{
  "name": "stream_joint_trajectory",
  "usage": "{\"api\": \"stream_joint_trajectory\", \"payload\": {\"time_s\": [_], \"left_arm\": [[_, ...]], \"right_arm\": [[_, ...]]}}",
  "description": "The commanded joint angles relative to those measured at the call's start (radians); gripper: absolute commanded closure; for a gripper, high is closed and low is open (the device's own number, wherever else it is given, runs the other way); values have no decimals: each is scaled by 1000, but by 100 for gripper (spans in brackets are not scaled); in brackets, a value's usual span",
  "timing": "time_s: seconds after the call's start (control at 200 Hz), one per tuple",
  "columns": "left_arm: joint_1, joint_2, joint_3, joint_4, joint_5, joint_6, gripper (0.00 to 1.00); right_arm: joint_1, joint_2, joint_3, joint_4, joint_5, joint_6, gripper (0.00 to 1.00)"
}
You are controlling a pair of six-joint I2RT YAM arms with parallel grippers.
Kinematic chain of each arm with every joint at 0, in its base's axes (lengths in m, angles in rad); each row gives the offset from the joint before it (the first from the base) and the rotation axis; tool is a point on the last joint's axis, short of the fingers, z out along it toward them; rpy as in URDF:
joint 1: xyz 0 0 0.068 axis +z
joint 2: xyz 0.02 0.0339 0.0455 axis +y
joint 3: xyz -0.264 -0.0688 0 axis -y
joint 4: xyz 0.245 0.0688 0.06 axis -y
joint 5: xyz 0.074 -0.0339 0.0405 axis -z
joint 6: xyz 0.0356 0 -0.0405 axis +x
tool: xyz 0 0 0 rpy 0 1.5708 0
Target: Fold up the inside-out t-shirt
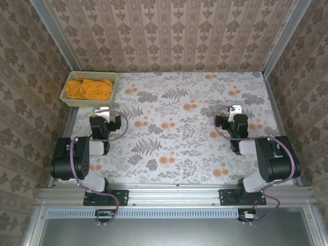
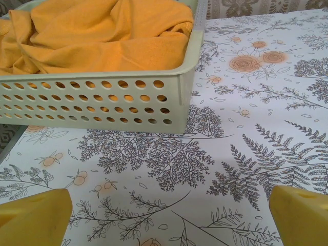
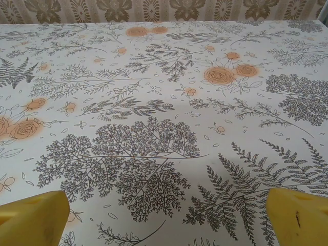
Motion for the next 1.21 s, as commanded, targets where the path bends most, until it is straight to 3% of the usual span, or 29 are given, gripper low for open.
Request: {"api": "stream_joint_trajectory", "payload": {"time_s": [0.0,1.025,1.2], "left_arm": [[2,-8,15,-20,13,2,0],[4,-9,11,-14,17,1,0],[-39,-87,-50,37,-31,37,0]], "right_arm": [[-6,5,11,30,-9,5,0],[-6,5,11,31,-9,5,0],[4,-44,-9,27,-27,-16,0]]}}
